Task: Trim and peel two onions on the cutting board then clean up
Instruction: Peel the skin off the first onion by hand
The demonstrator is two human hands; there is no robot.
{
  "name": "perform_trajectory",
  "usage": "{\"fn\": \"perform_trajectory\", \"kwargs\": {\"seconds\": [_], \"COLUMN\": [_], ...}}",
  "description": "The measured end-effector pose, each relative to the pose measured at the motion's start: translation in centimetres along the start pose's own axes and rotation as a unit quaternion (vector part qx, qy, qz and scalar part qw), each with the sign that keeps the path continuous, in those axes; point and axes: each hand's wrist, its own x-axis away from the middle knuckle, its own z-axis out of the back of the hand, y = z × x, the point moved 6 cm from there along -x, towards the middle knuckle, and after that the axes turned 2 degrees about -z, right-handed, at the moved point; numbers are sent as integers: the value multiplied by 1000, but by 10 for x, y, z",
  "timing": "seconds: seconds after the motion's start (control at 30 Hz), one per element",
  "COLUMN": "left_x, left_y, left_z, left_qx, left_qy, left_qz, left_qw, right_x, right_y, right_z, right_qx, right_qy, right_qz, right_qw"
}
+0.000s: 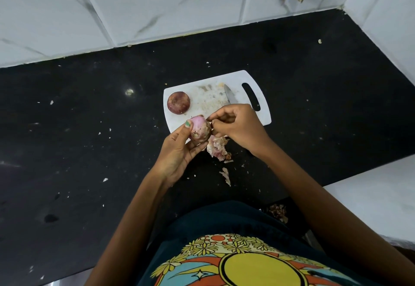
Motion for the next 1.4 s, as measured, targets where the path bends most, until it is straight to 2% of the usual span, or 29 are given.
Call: {"fn": "perform_trajectory", "kwargs": {"seconds": [0.07, 0.2, 0.63, 0.9, 0.97, 1.1, 1.17, 1.27, 1.4], "left_x": [-1, 0, 0, 3, 3, 2, 1, 1, 2], "left_y": [1, 1, 24, 50, 56, 64, 67, 74, 85], "left_z": [1, 3, -9, -29, -34, -37, -37, -41, -49], "left_qx": [2, 18, 15, 45, 56, 63, 52, 30, 1], "left_qy": [3, 14, 14, -12, -17, -13, -10, -27, -57], "left_qz": [-4, 3, -39, -36, -33, -41, -52, -74, -112], "left_qw": [1000, 1000, 999, 998, 998, 997, 997, 996, 992], "right_x": [2, 5, 9, -14, -17, -20, -20, -14, -4], "right_y": [0, -2, -31, -29, -25, -13, -25, -60, -94], "right_z": [-2, -6, -2, 34, 34, 21, 27, 40, 31], "right_qx": [-22, 59, 61, 53, 92, 194, 159, 40, 45], "right_qy": [-18, -21, 58, 157, 148, 41, 51, 75, 24], "right_qz": [-10, 9, 101, 81, 72, 23, 34, 67, 110], "right_qw": [1000, 998, 991, 983, 982, 980, 985, 994, 993]}}
